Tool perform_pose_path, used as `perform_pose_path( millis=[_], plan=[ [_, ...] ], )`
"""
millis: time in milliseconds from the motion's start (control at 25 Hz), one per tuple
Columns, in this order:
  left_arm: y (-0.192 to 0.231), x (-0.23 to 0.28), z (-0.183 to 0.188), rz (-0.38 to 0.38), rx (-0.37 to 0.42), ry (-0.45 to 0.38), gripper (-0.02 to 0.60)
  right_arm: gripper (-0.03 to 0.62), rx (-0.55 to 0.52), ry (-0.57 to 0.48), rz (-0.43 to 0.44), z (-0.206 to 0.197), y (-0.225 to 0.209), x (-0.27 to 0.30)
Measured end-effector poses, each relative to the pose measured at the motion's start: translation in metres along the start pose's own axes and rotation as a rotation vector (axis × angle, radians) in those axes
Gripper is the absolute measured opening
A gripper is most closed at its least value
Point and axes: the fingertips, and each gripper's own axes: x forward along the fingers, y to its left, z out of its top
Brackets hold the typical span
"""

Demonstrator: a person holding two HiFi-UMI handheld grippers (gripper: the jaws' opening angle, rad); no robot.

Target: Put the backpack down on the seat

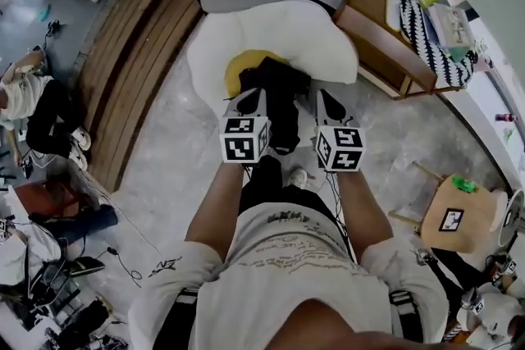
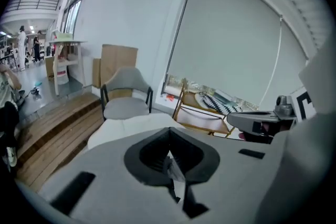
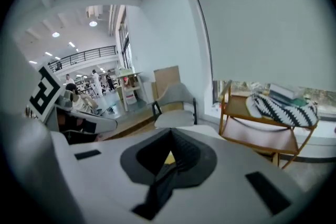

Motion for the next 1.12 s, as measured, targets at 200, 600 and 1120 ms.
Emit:
perform_pose_path(
  millis=[200, 600, 1120],
  plan=[
    [-0.044, -0.06, 0.065, 0.002, 0.047, -0.143, 0.021, 0.026, -0.037, -0.19, 0.034, 0.082, 0.02, -0.062],
    [-0.097, -0.154, 0.168, 0.074, 0.205, -0.459, 0.021, 0.026, -0.129, -0.464, 0.067, 0.188, 0.028, -0.153],
    [-0.118, -0.177, 0.2, 0.112, 0.244, -0.544, 0.021, 0.026, -0.117, -0.531, 0.034, 0.215, -0.006, -0.186]
  ],
)
